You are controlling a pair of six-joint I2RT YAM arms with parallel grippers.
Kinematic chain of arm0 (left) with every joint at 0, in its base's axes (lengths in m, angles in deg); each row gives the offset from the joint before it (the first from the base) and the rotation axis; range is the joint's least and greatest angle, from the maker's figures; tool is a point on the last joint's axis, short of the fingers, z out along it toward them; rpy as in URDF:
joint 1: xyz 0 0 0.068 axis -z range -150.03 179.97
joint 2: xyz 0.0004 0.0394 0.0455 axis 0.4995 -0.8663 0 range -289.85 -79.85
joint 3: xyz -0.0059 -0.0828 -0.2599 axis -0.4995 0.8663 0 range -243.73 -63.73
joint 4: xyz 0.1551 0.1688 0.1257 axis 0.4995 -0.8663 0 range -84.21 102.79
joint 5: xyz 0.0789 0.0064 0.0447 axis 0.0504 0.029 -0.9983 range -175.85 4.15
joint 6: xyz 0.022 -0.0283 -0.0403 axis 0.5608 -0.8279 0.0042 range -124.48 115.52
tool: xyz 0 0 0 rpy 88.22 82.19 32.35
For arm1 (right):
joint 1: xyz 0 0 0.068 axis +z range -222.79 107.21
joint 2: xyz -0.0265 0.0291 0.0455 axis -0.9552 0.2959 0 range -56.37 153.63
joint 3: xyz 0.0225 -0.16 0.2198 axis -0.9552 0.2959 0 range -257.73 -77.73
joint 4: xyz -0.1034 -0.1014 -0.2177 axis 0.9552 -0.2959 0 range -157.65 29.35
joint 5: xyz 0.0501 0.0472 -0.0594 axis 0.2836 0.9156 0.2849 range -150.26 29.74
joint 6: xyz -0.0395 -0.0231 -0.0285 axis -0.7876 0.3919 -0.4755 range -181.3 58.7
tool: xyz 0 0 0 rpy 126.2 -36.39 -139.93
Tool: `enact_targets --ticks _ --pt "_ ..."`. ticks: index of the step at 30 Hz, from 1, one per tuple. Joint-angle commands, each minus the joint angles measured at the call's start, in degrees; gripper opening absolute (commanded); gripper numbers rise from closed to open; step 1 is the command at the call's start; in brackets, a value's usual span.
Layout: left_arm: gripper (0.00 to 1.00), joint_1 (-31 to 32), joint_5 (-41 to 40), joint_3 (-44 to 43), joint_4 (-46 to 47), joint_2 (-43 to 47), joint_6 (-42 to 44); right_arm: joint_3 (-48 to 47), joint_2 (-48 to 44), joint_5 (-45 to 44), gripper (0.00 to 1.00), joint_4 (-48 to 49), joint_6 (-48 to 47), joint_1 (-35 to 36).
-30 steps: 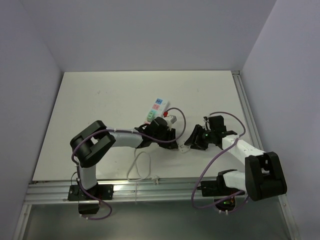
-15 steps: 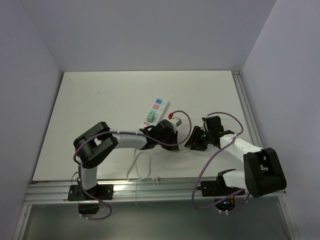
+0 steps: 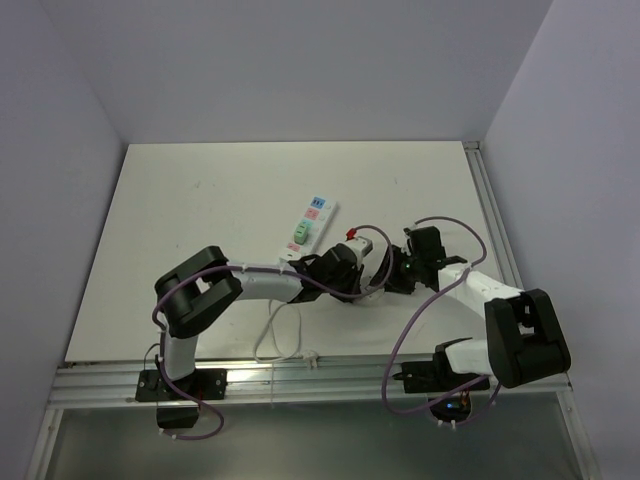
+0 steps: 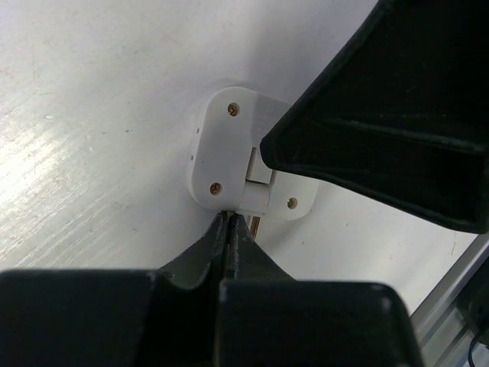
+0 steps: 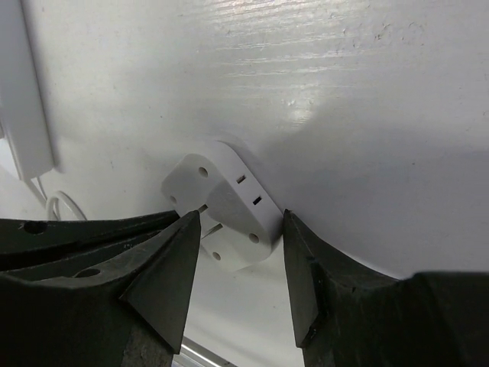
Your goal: Insert the plug
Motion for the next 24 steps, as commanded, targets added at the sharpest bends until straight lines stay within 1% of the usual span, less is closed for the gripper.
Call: enact_targets --ticks 1,5,10,12,14,15,19,21,24 --pt "0.0 1.0 -3.8 2.4 -3.3 -4.9 1.1 -1.4 -0.5 4.1 0.54 -2.2 0.2 1.6" --pt "0.0 1.0 -2.4 4.0 -0.6 -2.0 2.3 -2.7 -3.0 3.1 0.54 -3.9 0.9 1.5" --pt "0.0 1.0 -1.9 6.1 1.7 -0.4 4.2 -6.3 -5.9 0.9 0.55 -9.2 -1.7 -0.1" --pt "0.0 1.0 -2.8 7.0 2.6 0.3 4.7 -6.7 -7.1 0.9 0.55 -9.9 -2.3 -0.9" --pt "0.0 1.0 -3.3 9.5 4.7 2.7 5.2 -7.1 -7.5 1.8 0.56 -10.6 -2.9 -1.2" --pt "0.0 1.0 -3.7 11.5 7.3 3.8 5.4 -7.3 -7.6 2.1 0.57 -10.9 -3.6 -1.2" --pt "0.0 1.0 -4.3 14.4 11.3 6.8 7.0 -7.2 -6.1 2.0 0.59 -10.4 -5.1 -1.7" --pt "0.0 1.0 -4.3 15.5 12.8 7.5 7.8 -6.7 -4.8 5.8 0.59 -8.6 -5.5 -2.6" --pt "0.0 0.9 -4.6 18.5 15.5 8.9 8.3 -5.7 -3.8 9.1 0.59 -7.2 -5.9 -2.6"
